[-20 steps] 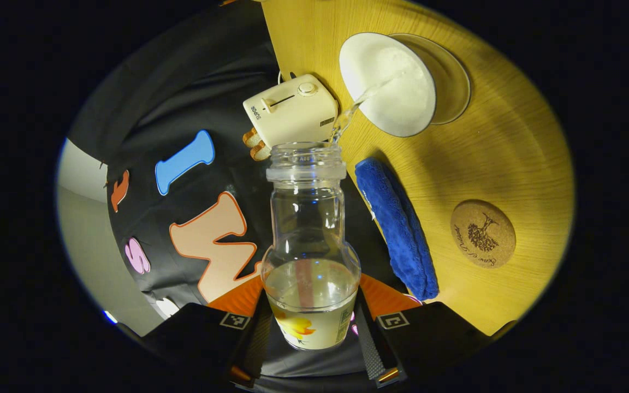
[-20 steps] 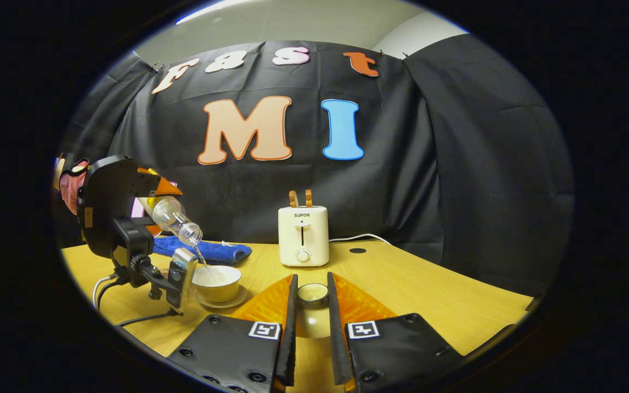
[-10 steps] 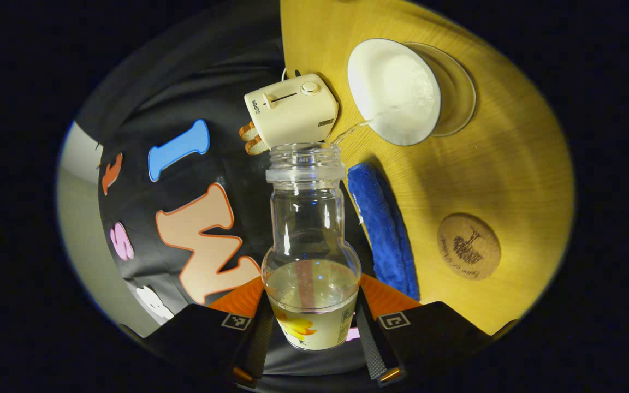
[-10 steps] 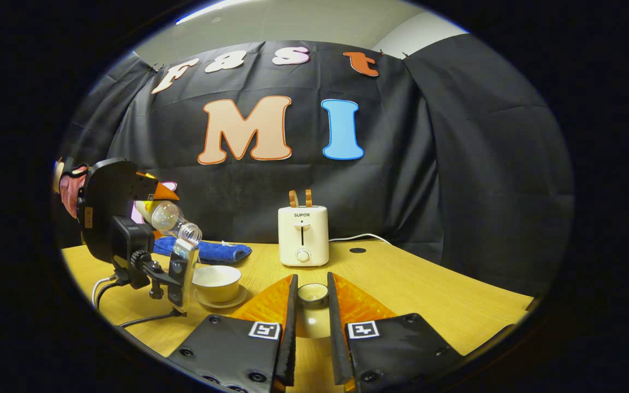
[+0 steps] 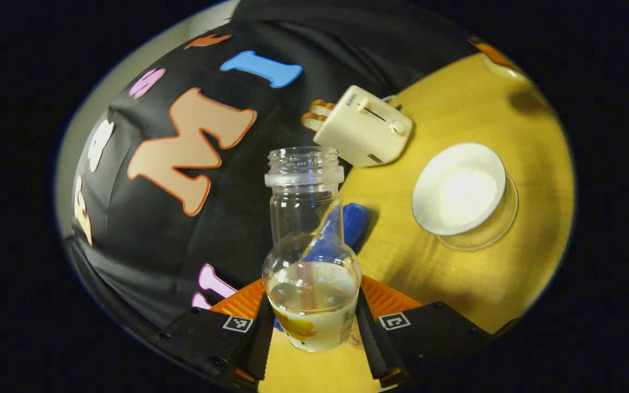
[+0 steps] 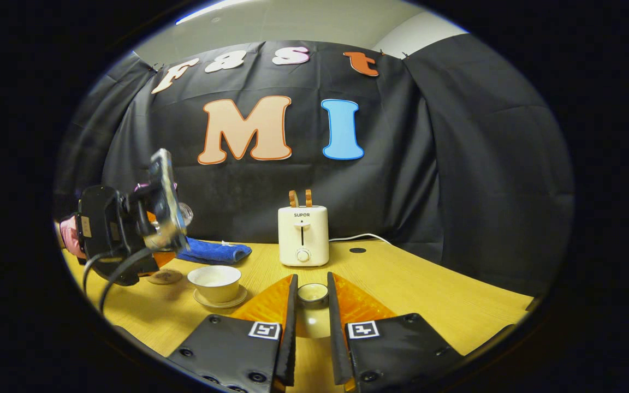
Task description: Open the teacup lid with one hand, grasp the water bottle and pour water into the teacup with the other hand; after pouring, place the water bottle on the coaster and then close the teacup lid.
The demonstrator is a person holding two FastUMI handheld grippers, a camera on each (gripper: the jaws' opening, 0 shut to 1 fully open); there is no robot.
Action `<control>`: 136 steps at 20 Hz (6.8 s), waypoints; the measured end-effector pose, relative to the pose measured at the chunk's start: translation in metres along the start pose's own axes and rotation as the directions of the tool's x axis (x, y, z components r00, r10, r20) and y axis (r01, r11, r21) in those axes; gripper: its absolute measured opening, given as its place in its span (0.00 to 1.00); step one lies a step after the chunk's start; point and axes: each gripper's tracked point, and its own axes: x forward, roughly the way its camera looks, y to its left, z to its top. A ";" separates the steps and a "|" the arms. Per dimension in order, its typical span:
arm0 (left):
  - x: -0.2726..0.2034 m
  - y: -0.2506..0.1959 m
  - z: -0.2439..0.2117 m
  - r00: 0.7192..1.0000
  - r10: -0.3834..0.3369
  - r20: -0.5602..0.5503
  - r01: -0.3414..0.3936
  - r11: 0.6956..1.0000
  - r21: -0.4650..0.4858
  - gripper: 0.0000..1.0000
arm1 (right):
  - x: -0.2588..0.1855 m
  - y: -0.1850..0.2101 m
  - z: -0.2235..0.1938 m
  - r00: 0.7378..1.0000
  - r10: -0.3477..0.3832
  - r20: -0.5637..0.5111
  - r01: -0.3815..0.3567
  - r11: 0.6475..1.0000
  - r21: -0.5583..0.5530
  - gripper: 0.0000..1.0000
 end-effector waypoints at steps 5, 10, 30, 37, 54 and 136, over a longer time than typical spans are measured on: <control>0.005 0.000 -0.002 0.998 -0.028 0.049 0.049 0.851 -0.522 0.67 | 0.000 -0.002 0.000 1.000 -0.009 0.002 0.009 1.000 -0.001 0.31; 0.007 0.021 -0.023 0.999 -0.015 0.041 0.041 0.634 -0.772 0.68 | 0.000 -0.002 0.000 1.000 -0.009 0.001 0.009 1.000 -0.001 0.30; 0.018 0.007 -0.039 0.999 -0.027 0.029 0.039 0.625 -0.779 0.75 | 0.001 -0.003 0.000 1.000 -0.008 0.002 0.008 1.000 -0.001 0.31; 0.008 0.007 -0.042 0.999 0.007 0.038 0.024 0.661 -0.750 0.95 | 0.001 -0.002 0.000 1.000 -0.008 0.002 0.008 1.000 -0.001 0.31; -0.032 0.020 -0.050 0.990 0.119 0.071 -0.033 0.699 -0.714 0.97 | 0.002 -0.003 -0.001 1.000 -0.013 0.001 0.013 1.000 -0.002 0.31; -0.110 0.077 -0.132 0.930 0.354 -0.101 -0.295 0.553 -0.780 0.96 | 0.027 0.039 0.000 1.000 0.006 0.007 -0.006 1.000 -0.001 0.93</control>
